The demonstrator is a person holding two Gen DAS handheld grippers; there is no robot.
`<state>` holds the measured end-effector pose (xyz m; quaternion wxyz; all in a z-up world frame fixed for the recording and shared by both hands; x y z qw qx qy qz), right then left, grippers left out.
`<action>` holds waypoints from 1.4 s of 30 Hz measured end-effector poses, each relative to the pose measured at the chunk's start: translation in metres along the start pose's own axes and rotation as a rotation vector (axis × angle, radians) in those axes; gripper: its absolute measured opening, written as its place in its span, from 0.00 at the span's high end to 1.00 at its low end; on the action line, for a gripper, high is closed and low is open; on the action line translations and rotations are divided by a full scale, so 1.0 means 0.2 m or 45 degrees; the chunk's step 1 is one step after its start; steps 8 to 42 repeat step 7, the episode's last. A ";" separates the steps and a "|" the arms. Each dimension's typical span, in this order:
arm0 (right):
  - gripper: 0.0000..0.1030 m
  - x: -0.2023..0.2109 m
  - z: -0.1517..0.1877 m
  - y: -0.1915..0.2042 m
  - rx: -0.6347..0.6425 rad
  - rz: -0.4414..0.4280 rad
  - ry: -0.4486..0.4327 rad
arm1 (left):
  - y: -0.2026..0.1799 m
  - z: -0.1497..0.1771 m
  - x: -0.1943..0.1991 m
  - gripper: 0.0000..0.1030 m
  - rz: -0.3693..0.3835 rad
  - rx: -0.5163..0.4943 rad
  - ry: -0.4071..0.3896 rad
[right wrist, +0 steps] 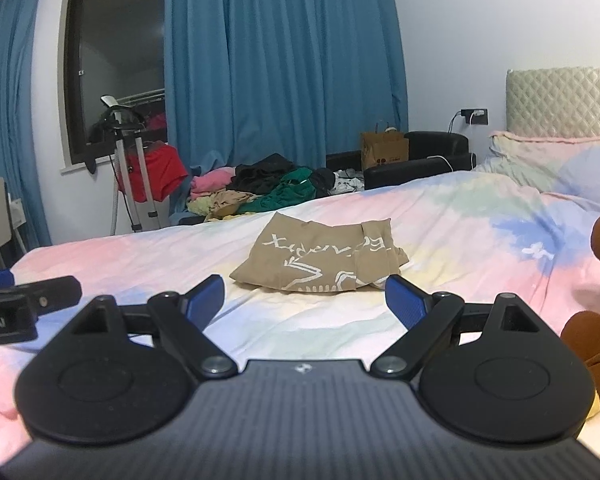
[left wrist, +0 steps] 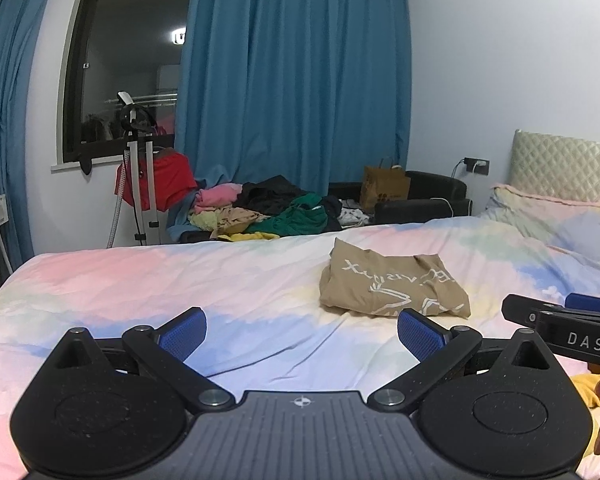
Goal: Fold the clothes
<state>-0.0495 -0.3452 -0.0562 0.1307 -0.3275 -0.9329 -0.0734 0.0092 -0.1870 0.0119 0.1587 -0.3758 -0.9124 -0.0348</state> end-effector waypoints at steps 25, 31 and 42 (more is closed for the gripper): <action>0.14 0.00 0.00 -0.01 0.001 0.019 -0.011 | -0.01 0.01 0.02 0.00 -0.006 -0.011 0.006; 0.14 0.00 0.00 -0.01 0.001 0.019 -0.011 | -0.01 0.01 0.02 0.00 -0.006 -0.011 0.006; 0.14 0.00 0.00 -0.01 0.001 0.019 -0.011 | -0.01 0.01 0.02 0.00 -0.006 -0.011 0.006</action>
Point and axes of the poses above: each gripper's, at about its wrist camera, not at the fingertips, and x roughly against the way its jaws point, y to its left, z to its underside, the point moved 5 cm from there along -x, roughly the way its jaws point, and after that the axes turned 12 degrees about z, right-handed, at the moved point
